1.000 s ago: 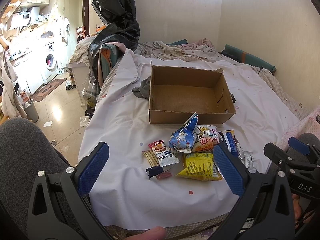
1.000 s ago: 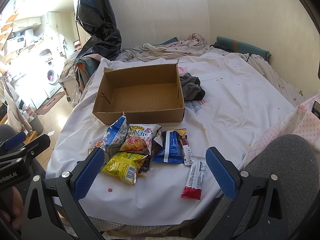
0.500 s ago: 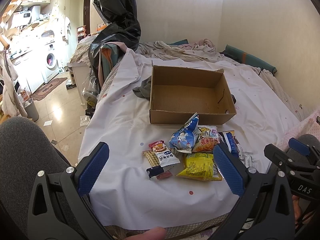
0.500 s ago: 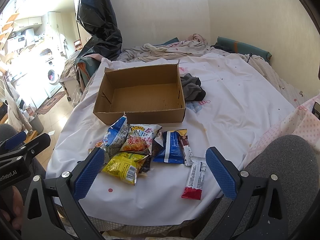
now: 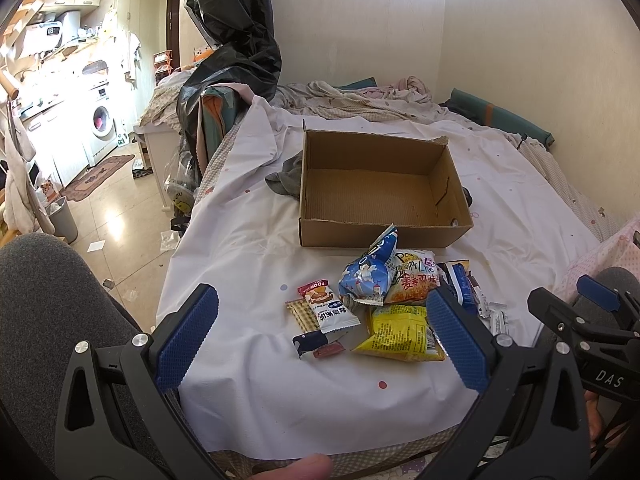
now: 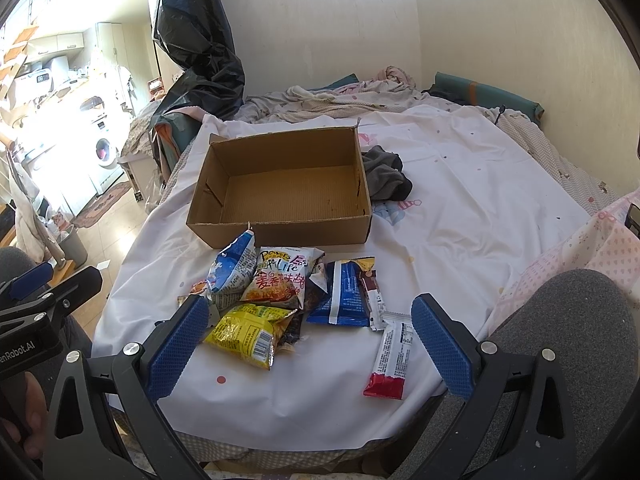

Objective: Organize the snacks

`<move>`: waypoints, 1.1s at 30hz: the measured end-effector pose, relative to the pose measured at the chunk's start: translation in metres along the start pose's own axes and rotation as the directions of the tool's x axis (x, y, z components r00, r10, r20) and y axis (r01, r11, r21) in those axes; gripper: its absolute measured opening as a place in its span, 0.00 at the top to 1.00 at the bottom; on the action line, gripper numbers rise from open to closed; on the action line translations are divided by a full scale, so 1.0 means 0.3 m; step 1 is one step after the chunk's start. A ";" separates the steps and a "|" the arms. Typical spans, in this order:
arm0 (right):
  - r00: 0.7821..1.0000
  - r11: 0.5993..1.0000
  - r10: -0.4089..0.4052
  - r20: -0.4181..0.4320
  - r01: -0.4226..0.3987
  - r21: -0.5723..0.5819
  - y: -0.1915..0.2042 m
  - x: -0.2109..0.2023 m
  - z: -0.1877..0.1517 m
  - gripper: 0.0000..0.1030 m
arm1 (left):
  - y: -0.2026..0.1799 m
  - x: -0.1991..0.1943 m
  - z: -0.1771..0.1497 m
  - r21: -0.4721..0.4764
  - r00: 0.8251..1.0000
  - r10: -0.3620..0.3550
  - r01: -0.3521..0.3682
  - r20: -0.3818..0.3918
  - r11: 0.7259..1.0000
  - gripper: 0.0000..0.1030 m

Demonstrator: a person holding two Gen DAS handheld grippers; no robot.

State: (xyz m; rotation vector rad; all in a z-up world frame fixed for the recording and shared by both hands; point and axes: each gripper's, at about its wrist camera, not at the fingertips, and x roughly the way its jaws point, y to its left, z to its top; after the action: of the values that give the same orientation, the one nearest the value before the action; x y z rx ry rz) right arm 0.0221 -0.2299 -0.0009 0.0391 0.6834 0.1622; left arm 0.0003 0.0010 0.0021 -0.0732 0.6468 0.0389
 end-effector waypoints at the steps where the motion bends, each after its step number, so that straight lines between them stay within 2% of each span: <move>1: 1.000 1.000 0.000 -0.002 0.000 0.000 0.000 -0.004 0.004 0.00 | 0.000 0.000 0.001 0.000 1.000 0.000 0.000 -0.001 1.000 0.00; 18: 1.000 1.000 0.007 -0.020 -0.007 0.011 0.007 0.020 -0.018 0.00 | -0.003 0.008 -0.014 0.000 1.000 0.000 0.000 -0.004 1.000 0.00; 22: 0.998 0.998 0.021 -0.066 -0.017 0.053 -0.028 0.037 0.019 0.00 | 0.006 0.019 -0.026 -0.017 1.000 -0.002 0.001 -0.018 1.000 0.00; 24: 0.993 0.999 0.019 -0.116 -0.013 0.051 -0.048 0.072 0.054 0.00 | 0.008 0.022 -0.030 -0.023 1.000 0.004 -0.004 -0.023 1.000 0.00; 27: 0.960 0.997 0.053 -0.276 -0.034 0.071 -0.096 0.179 0.097 0.00 | 0.017 0.020 -0.023 -0.039 1.000 -0.001 0.000 -0.023 0.999 0.00; 28: 0.925 0.995 0.076 -0.371 -0.045 0.092 -0.123 0.246 0.103 0.01 | 0.021 0.020 -0.021 -0.045 1.000 -0.002 0.001 -0.024 0.999 0.00; 30: 0.873 0.993 0.087 -0.480 -0.038 0.111 -0.160 0.331 0.101 0.01 | 0.028 0.021 -0.016 -0.051 1.000 0.000 -0.001 -0.029 0.999 0.00; 33: 0.802 0.992 0.077 -0.592 -0.002 0.128 -0.197 0.428 0.091 0.08 | 0.032 0.026 -0.014 -0.054 0.999 0.006 -0.008 -0.040 0.999 0.00</move>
State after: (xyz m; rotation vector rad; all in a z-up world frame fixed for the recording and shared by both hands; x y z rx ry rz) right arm 0.1454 -0.2671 -0.0653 0.1229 1.3306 0.1742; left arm 0.0036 0.0103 -0.0065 -0.1241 0.6864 0.0616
